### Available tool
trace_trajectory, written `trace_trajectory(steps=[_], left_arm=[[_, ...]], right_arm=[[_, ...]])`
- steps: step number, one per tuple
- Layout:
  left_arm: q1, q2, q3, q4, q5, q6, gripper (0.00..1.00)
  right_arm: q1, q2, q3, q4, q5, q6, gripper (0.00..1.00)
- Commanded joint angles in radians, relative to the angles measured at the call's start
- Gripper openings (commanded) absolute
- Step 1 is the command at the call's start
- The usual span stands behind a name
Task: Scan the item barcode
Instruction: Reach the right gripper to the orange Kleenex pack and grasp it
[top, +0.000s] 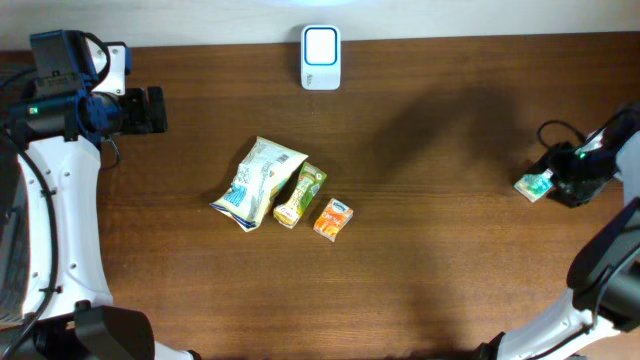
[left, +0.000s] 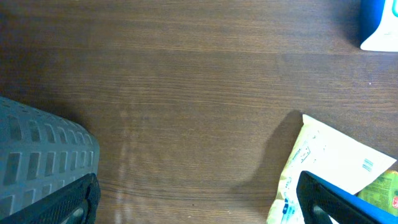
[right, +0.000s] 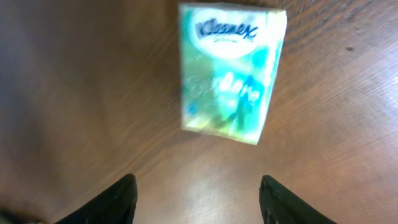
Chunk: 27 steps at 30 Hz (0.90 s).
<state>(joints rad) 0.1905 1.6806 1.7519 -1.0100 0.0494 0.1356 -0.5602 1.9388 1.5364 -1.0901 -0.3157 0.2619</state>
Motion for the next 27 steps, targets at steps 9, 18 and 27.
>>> trace_trajectory(steps=[9, 18, 27], left_arm=[[0.004, 0.008, 0.003, 0.002, 0.01, 0.016, 0.99], [0.004, 0.008, 0.003, 0.002, 0.01, 0.016, 0.99], [0.004, 0.008, 0.003, 0.002, 0.01, 0.016, 0.99]], right_arm=[[0.464, -0.108, -0.003, -0.094, -0.126, -0.04, 0.61], [1.049, -0.064, -0.21, 0.301, -0.113, 0.282, 0.6], [1.234, -0.047, -0.284, 0.463, -0.092, 0.365, 0.55]])
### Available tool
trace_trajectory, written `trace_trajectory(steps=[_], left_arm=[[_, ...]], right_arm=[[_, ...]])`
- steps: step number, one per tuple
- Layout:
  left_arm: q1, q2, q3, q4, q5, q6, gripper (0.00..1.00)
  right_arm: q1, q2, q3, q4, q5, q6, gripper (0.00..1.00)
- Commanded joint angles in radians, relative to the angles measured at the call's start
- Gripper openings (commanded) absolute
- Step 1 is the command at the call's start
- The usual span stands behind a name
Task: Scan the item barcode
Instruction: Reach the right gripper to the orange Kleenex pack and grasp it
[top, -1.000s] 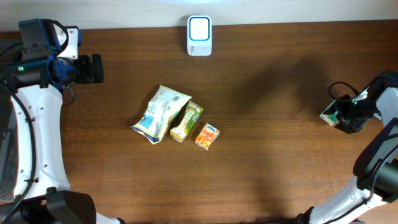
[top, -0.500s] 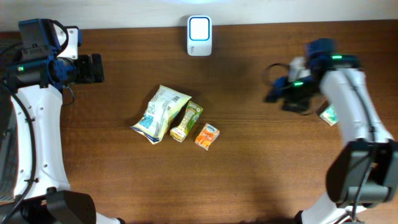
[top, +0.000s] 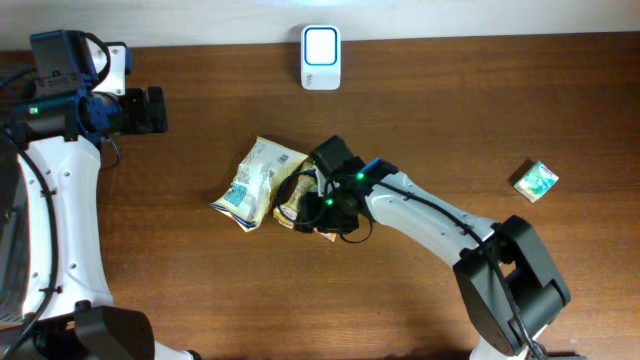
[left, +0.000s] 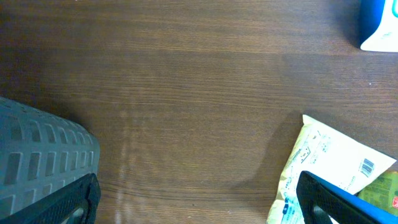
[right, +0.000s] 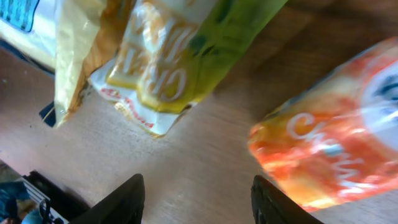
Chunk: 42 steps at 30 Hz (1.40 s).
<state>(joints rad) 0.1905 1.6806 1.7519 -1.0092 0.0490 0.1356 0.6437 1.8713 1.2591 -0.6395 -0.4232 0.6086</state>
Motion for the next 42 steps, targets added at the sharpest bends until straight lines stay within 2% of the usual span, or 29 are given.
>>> trace_trajectory(steps=[1, 7, 10, 14, 19, 22, 24, 26, 28, 32, 36, 42], left_arm=[[0.004, 0.008, 0.003, 0.001, 0.011, 0.016, 0.99], [0.004, 0.008, 0.003, 0.001, 0.011, 0.016, 0.99], [0.004, 0.008, 0.003, 0.001, 0.011, 0.016, 0.99], [0.004, 0.008, 0.003, 0.001, 0.011, 0.016, 0.99], [0.005, 0.008, 0.003, 0.001, 0.011, 0.016, 0.99], [0.005, 0.008, 0.003, 0.001, 0.011, 0.016, 0.99], [0.005, 0.008, 0.003, 0.001, 0.011, 0.016, 0.99], [0.004, 0.008, 0.003, 0.001, 0.011, 0.016, 0.99], [0.004, 0.008, 0.003, 0.001, 0.011, 0.016, 0.99], [0.004, 0.008, 0.003, 0.001, 0.011, 0.016, 0.99], [0.004, 0.008, 0.003, 0.001, 0.011, 0.016, 0.99], [0.004, 0.008, 0.003, 0.001, 0.011, 0.016, 0.99]], right_arm=[[0.037, 0.039, -0.006, 0.018, 0.015, 0.018, 0.55], [-0.01, 0.067, -0.006, 0.013, 0.019, 0.028, 0.54], [-0.077, 0.067, -0.006, -0.026, 0.058, 0.003, 0.53], [-0.193, 0.065, 0.0, -0.066, 0.025, -0.14, 0.53], [-0.31, 0.064, 0.086, -0.15, -0.16, -0.354, 0.54], [-0.378, 0.064, 0.189, -0.258, -0.163, -0.521, 0.54], [-0.411, 0.064, 0.2, -0.237, -0.079, -0.572, 0.54], [-0.423, 0.078, 0.199, -0.22, 0.039, -0.572, 0.54], [-0.42, 0.122, 0.199, -0.221, 0.039, -0.577, 0.52], [-0.42, 0.209, 0.199, -0.219, -0.041, -0.576, 0.38], [-0.42, 0.231, 0.199, -0.217, -0.048, -0.576, 0.32], [-0.421, 0.241, 0.199, -0.2, -0.113, -0.575, 0.31]])
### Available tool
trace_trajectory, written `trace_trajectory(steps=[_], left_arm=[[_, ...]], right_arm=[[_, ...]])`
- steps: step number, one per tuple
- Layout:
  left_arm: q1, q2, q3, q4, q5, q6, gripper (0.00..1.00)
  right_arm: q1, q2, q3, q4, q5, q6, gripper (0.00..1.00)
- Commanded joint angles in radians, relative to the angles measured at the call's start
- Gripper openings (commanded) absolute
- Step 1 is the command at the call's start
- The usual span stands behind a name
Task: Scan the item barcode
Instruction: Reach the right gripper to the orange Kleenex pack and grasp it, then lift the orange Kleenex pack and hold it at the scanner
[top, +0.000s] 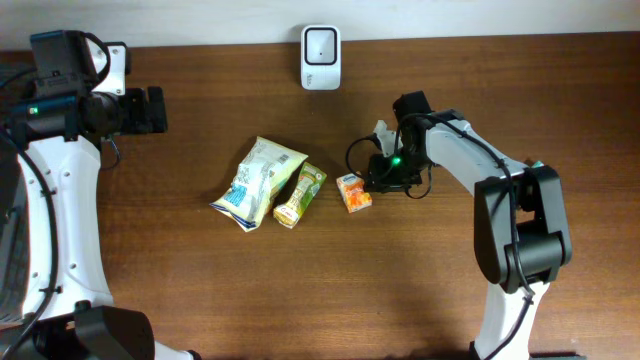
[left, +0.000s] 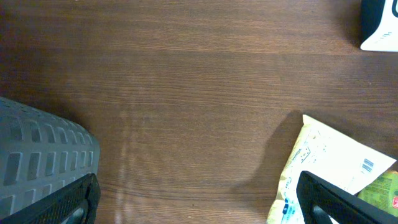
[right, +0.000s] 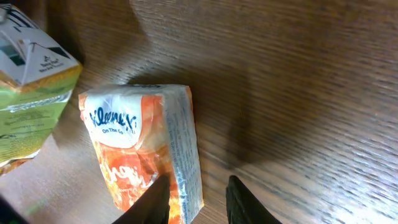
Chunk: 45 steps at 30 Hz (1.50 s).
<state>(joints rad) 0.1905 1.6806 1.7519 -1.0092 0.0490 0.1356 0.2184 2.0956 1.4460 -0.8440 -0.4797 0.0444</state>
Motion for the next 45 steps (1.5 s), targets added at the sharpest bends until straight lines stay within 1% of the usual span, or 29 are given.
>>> trace_trajectory(steps=[1, 3, 14, 18, 20, 24, 25, 26, 28, 31, 32, 33, 34, 36, 39, 45], left_arm=[[0.004, 0.008, 0.003, 0.001, 0.011, 0.016, 0.99], [0.004, 0.008, 0.003, 0.001, 0.011, 0.016, 0.99], [0.004, 0.008, 0.003, 0.001, 0.011, 0.016, 0.99], [0.004, 0.008, 0.003, 0.001, 0.011, 0.016, 0.99], [0.004, 0.008, 0.003, 0.001, 0.011, 0.016, 0.99], [0.004, 0.008, 0.003, 0.001, 0.011, 0.016, 0.99], [0.004, 0.008, 0.003, 0.001, 0.011, 0.016, 0.99], [0.004, 0.008, 0.003, 0.001, 0.011, 0.016, 0.99], [0.004, 0.008, 0.003, 0.001, 0.011, 0.016, 0.99], [0.004, 0.008, 0.003, 0.001, 0.011, 0.016, 0.99], [0.004, 0.008, 0.003, 0.001, 0.011, 0.016, 0.99], [0.004, 0.008, 0.003, 0.001, 0.011, 0.016, 0.99], [0.004, 0.008, 0.003, 0.001, 0.011, 0.016, 0.99], [0.004, 0.008, 0.003, 0.001, 0.011, 0.016, 0.99], [0.004, 0.008, 0.003, 0.001, 0.011, 0.016, 0.99], [0.004, 0.008, 0.003, 0.001, 0.011, 0.016, 0.99]], right_arm=[[0.005, 0.017, 0.012, 0.009, -0.095, -0.011, 0.35], [0.003, 0.017, 0.012, 0.017, -0.149, -0.011, 0.37], [0.023, 0.056, 0.008, 0.024, -0.145, -0.011, 0.36], [0.023, 0.056, 0.005, 0.033, -0.14, -0.003, 0.23], [0.024, 0.056, 0.005, 0.032, -0.138, -0.003, 0.14], [0.026, 0.056, 0.005, -0.031, -0.138, -0.003, 0.13], [0.026, 0.056, 0.005, -0.043, -0.137, -0.003, 0.07], [0.021, 0.056, 0.005, -0.047, -0.139, -0.003, 0.04], [0.0, 0.053, 0.008, -0.045, -0.219, -0.013, 0.04], [-0.058, 0.032, 0.025, -0.096, -0.484, -0.134, 0.04], [-0.081, 0.024, 0.04, -0.15, -0.558, -0.172, 0.04], [-0.105, 0.018, 0.061, -0.226, -0.621, -0.242, 0.04], [-0.132, 0.016, 0.093, -0.336, -0.677, -0.344, 0.04], [-0.165, 0.016, 0.131, -0.468, -0.743, -0.458, 0.04], [-0.175, 0.016, 0.142, -0.492, -0.806, -0.478, 0.04], [-0.175, 0.016, 0.169, -0.488, -1.016, -0.482, 0.04]])
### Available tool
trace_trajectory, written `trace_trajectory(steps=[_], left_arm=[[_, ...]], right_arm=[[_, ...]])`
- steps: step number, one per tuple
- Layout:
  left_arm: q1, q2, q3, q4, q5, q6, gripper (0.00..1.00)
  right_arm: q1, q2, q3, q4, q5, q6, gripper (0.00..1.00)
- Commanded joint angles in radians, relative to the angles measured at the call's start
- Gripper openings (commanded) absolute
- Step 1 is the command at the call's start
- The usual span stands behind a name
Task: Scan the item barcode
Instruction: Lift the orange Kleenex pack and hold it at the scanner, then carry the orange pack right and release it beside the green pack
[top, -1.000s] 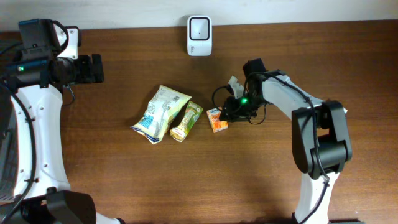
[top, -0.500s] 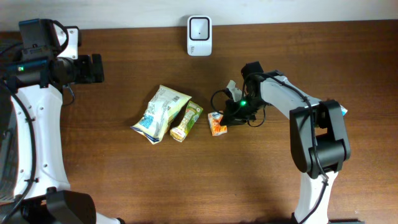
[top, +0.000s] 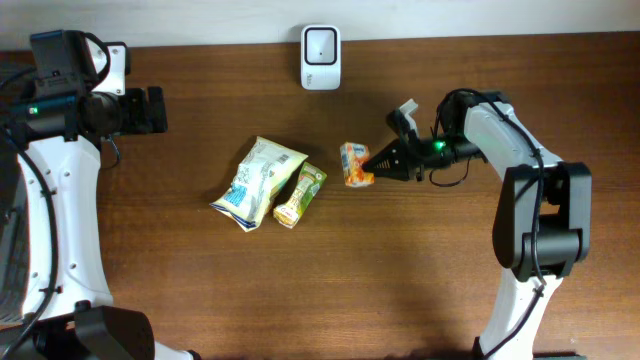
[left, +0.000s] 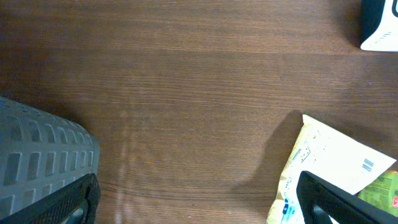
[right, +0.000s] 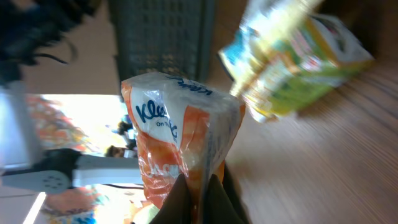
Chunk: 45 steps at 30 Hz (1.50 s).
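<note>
An orange Kleenex tissue pack (top: 354, 163) is pinched at one end by my right gripper (top: 378, 160), which is shut on it right of the snack packets. In the right wrist view the orange pack (right: 180, 137) stands up from the closed fingertips (right: 214, 190), tilted, with the room behind it. The white scanner (top: 320, 45) stands at the table's far edge, above and left of the pack. My left gripper (top: 150, 110) hangs open at the far left, with nothing between its fingers (left: 336, 199).
A white-and-yellow snack bag (top: 258, 181) and a green-yellow packet (top: 300, 195) lie left of the held pack. A grey basket (left: 43, 162) sits by the left gripper. The scanner's corner (left: 379, 25) shows in the left wrist view.
The orange pack lay flat on the table with my right gripper's fingers open around its end. Now the gripper is shut on it, holding it tilted a little nearer the scanner. The left arm is unchanged.
My right gripper was open over a green tissue pack at the far right. Then it was at the orange pack beside the snack packets. Then the orange pack lay further right, apart from the packets. Now the gripper holds it.
</note>
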<state>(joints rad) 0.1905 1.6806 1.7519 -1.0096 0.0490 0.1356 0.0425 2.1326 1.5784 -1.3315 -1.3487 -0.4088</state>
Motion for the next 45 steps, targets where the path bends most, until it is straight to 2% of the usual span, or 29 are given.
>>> trace_trajectory(steps=[1, 12, 18, 23, 24, 27, 30, 33, 34, 36, 39, 43, 45], left_arm=[[0.004, 0.008, 0.003, 0.002, 0.011, 0.016, 0.99], [0.004, 0.008, 0.003, 0.002, 0.011, 0.016, 0.99], [0.004, 0.008, 0.003, 0.002, 0.011, 0.016, 0.99], [0.005, 0.008, 0.003, 0.002, 0.011, 0.016, 0.99], [0.005, 0.008, 0.003, 0.002, 0.011, 0.016, 0.99], [0.005, 0.008, 0.003, 0.002, 0.011, 0.016, 0.99], [0.005, 0.008, 0.003, 0.002, 0.011, 0.016, 0.99], [0.005, 0.008, 0.003, 0.002, 0.011, 0.016, 0.99], [0.005, 0.008, 0.003, 0.002, 0.011, 0.016, 0.99], [0.005, 0.008, 0.003, 0.002, 0.011, 0.016, 0.99], [0.005, 0.008, 0.003, 0.002, 0.011, 0.016, 0.99], [0.005, 0.008, 0.003, 0.002, 0.011, 0.016, 0.99], [0.005, 0.008, 0.003, 0.002, 0.011, 0.016, 0.99]], right_arm=[[0.001, -0.021, 0.063, 0.003, -0.192, -0.027, 0.04], [0.001, -0.021, 0.415, 0.003, -0.204, 0.341, 0.04], [-0.019, -0.023, 0.607, 0.001, -0.204, 0.418, 0.04], [-0.024, -0.023, 0.635, 0.009, -0.195, 0.417, 0.04], [-0.024, -0.023, 0.635, 0.035, -0.068, 0.422, 0.04], [0.014, -0.023, 0.635, 0.065, 0.526, 0.534, 0.04], [0.071, -0.023, 0.639, 0.146, 0.752, 0.636, 0.04], [0.153, -0.01, 0.715, 0.202, 1.139, 0.675, 0.04], [0.204, 0.002, 0.746, 0.224, 1.31, 0.649, 0.04], [0.275, 0.021, 0.753, 0.291, 1.505, 0.584, 0.04], [0.382, 0.099, 0.753, 0.512, 1.835, 0.363, 0.04], [0.438, 0.291, 0.752, 0.877, 1.949, -0.079, 0.04], [0.436, 0.367, 0.752, 0.977, 1.95, -0.24, 0.04]])
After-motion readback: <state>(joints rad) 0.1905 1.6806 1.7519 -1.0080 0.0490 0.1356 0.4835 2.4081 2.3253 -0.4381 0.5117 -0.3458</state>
